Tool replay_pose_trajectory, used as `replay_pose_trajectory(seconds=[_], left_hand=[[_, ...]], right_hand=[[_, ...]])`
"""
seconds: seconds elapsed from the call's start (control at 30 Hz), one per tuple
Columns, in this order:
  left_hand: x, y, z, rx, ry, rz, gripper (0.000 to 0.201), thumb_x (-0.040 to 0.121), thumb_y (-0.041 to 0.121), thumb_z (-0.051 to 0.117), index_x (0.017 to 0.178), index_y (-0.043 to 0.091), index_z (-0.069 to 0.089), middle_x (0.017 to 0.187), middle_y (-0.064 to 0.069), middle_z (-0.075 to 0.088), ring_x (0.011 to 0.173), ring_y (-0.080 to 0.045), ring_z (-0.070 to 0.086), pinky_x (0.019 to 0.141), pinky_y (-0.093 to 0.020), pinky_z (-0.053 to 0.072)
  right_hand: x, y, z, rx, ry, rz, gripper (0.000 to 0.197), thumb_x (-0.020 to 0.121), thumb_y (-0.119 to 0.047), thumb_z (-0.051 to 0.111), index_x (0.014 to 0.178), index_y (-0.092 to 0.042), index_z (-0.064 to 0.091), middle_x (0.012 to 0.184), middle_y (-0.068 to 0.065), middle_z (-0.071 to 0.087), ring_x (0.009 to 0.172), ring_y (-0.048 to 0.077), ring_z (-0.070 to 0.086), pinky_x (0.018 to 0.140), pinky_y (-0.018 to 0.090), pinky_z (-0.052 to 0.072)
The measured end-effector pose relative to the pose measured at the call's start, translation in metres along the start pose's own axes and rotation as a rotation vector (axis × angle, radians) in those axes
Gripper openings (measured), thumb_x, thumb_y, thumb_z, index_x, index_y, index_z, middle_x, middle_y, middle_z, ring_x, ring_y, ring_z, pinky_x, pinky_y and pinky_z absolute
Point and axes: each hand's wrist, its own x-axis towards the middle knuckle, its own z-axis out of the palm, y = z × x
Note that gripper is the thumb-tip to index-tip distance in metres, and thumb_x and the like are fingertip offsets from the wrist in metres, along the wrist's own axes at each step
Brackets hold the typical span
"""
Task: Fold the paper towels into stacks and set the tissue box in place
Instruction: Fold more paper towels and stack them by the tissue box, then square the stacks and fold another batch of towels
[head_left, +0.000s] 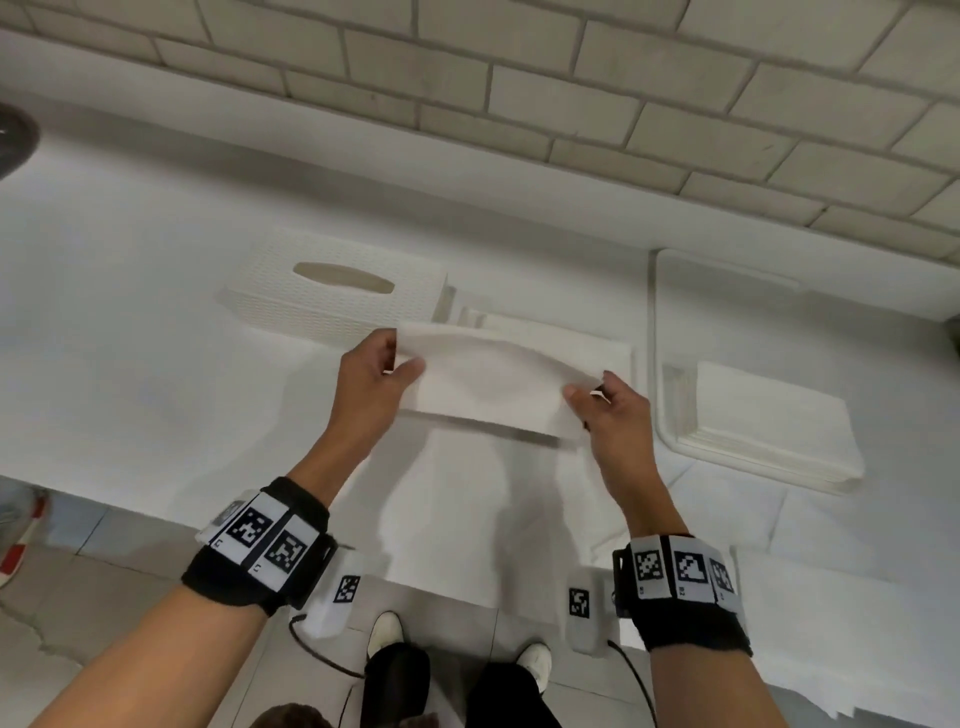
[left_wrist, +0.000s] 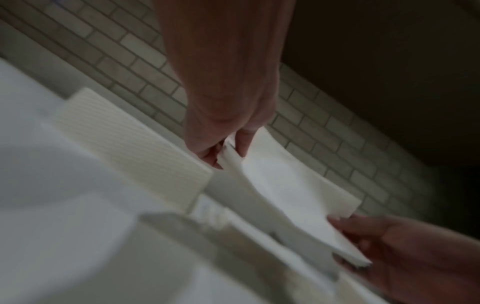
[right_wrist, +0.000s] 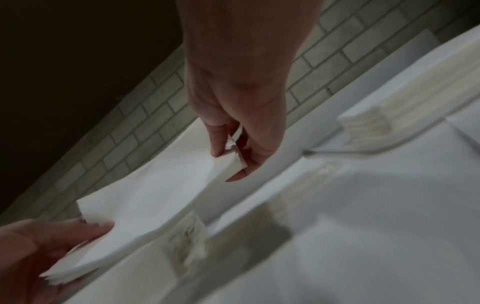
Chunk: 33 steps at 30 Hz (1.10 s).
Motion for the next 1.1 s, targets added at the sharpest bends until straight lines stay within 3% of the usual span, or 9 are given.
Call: replay_pose_trajectory(seconds=[0.1,0.3,0.43,0.6,0.7,0.8,0.93,1.03,1.1], left_hand=[[0.026,0.033,0.04,-0.027,0.008,-0.04,0.024,0.083,-0.005,0.064,0.097,0.014,0.063,0.09,0.004,0.069,0.082,-0.01,0.066,0.077,-0.021,0.054],[0.075,0.029,0.099,0.216,0.008,-0.206,0.02,0.075,0.0,0.07,0.084,0.016,0.063,0.09,-0.005,0.061,0.084,-0.024,0.06,0.082,-0.036,0.051],[0.082,0.015,0.111,0.334,0.042,-0.241,0.036,0.079,0.002,0.07,0.115,0.005,0.064,0.112,-0.009,0.067,0.103,-0.026,0.063,0.085,-0.032,0.05],[0.087,-0.001,0.117,0.363,0.058,-0.256,0.038,0.079,0.001,0.068,0.117,0.004,0.063,0.109,-0.008,0.068,0.097,-0.024,0.064,0.085,-0.032,0.052],[0.089,-0.007,0.12,0.381,0.036,-0.252,0.033,0.079,-0.002,0.067,0.112,0.001,0.065,0.086,0.002,0.062,0.084,-0.019,0.058,0.077,-0.031,0.05],[0.089,-0.016,0.123,0.481,0.008,-0.2,0.013,0.077,-0.003,0.065,0.081,0.009,0.065,0.061,0.007,0.054,0.07,-0.02,0.055,0.054,-0.024,0.041],[0.087,-0.023,0.123,0.592,0.0,-0.172,0.006,0.076,0.0,0.064,0.077,0.006,0.064,0.073,-0.008,0.06,0.069,-0.023,0.056,0.044,-0.016,0.035],[0.083,-0.023,0.123,0.693,0.021,-0.169,0.04,0.082,0.013,0.064,0.121,0.007,0.061,0.117,-0.013,0.058,0.107,-0.027,0.057,0.075,-0.022,0.04],[0.08,-0.016,0.119,0.594,0.062,-0.13,0.045,0.087,0.018,0.062,0.131,0.01,0.055,0.124,-0.01,0.056,0.113,-0.024,0.054,0.09,-0.028,0.042]], right_hand=[[0.03,-0.025,-0.025,0.001,0.134,-0.042,0.014,0.085,-0.004,0.069,0.085,-0.017,0.062,0.068,-0.012,0.063,0.055,-0.001,0.055,0.058,0.016,0.043],[0.08,-0.023,-0.051,-0.176,0.316,0.055,0.041,0.081,-0.012,0.074,0.119,-0.015,0.06,0.106,0.01,0.071,0.092,0.026,0.07,0.087,0.04,0.057],[0.092,-0.009,-0.048,-0.282,0.301,0.146,0.041,0.085,-0.014,0.072,0.124,-0.014,0.058,0.11,0.003,0.066,0.091,0.02,0.063,0.079,0.03,0.051],[0.103,0.007,-0.044,-0.333,0.306,0.172,0.041,0.085,-0.013,0.071,0.124,-0.014,0.058,0.119,0.01,0.067,0.101,0.025,0.066,0.078,0.027,0.049],[0.107,0.014,-0.043,-0.378,0.309,0.183,0.04,0.086,-0.012,0.07,0.124,-0.012,0.058,0.119,0.013,0.068,0.103,0.027,0.067,0.086,0.03,0.052],[0.108,0.021,-0.04,-0.442,0.296,0.179,0.04,0.085,-0.012,0.069,0.123,-0.01,0.059,0.118,0.014,0.068,0.105,0.029,0.066,0.097,0.04,0.051],[0.102,0.027,-0.036,-0.52,0.285,0.109,0.042,0.087,-0.01,0.068,0.126,-0.001,0.057,0.124,0.017,0.06,0.112,0.031,0.06,0.092,0.031,0.048],[0.092,0.023,-0.041,-0.513,0.332,0.057,0.047,0.088,-0.012,0.068,0.132,-0.004,0.054,0.127,0.012,0.051,0.11,0.023,0.056,0.095,0.031,0.047],[0.077,0.014,-0.048,-0.458,0.37,0.015,0.04,0.087,-0.011,0.068,0.126,-0.007,0.059,0.114,0.008,0.058,0.096,0.018,0.057,0.085,0.028,0.049]])
